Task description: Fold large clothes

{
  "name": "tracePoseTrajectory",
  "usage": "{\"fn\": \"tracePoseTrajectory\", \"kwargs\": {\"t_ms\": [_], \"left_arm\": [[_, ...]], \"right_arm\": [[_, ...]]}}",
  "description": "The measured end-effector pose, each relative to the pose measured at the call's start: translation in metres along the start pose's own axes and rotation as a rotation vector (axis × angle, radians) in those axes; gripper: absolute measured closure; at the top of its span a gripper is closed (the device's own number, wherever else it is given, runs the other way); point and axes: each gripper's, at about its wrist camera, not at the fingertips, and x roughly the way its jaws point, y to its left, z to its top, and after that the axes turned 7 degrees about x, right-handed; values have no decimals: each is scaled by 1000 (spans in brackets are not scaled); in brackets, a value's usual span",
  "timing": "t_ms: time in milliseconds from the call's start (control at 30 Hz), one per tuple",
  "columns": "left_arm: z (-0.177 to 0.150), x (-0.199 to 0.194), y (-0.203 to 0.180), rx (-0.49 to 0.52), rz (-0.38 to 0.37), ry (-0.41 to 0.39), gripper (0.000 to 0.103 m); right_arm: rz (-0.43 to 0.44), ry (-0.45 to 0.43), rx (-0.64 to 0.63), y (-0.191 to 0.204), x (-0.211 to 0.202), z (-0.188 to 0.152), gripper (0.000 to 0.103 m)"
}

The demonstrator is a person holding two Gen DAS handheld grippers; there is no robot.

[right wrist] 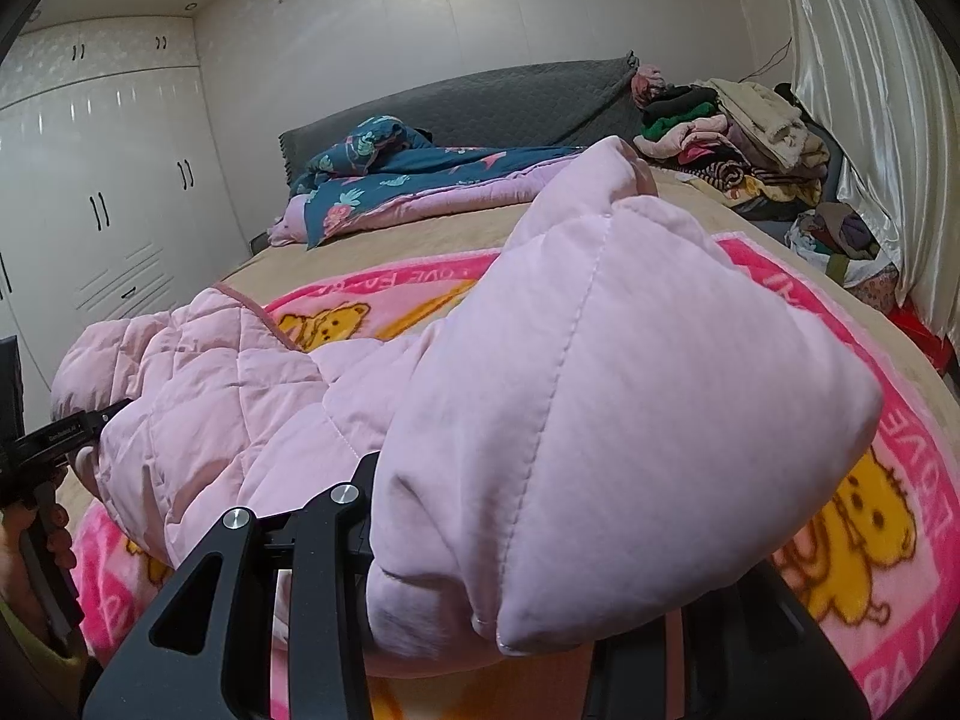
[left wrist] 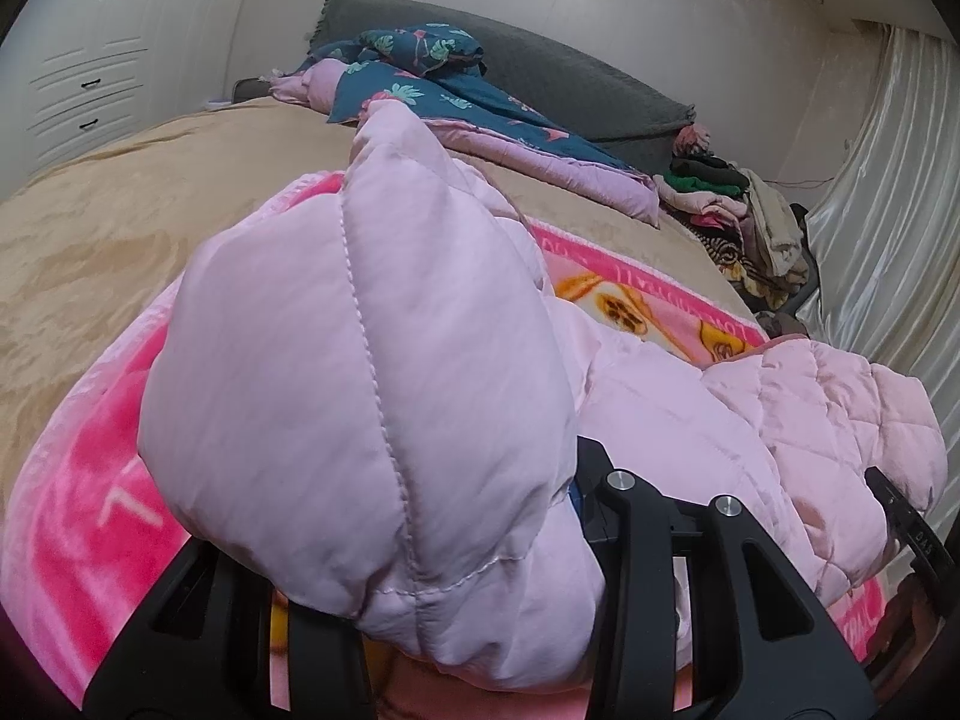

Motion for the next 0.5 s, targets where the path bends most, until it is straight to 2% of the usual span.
{"fn": "tracePoseTrajectory", "kwargs": {"t_ms": [500], "left_arm": [[-14, -13, 10, 17, 14, 34, 71]], "right_arm": [[-5, 5, 18, -6, -5, 0, 68]]}}
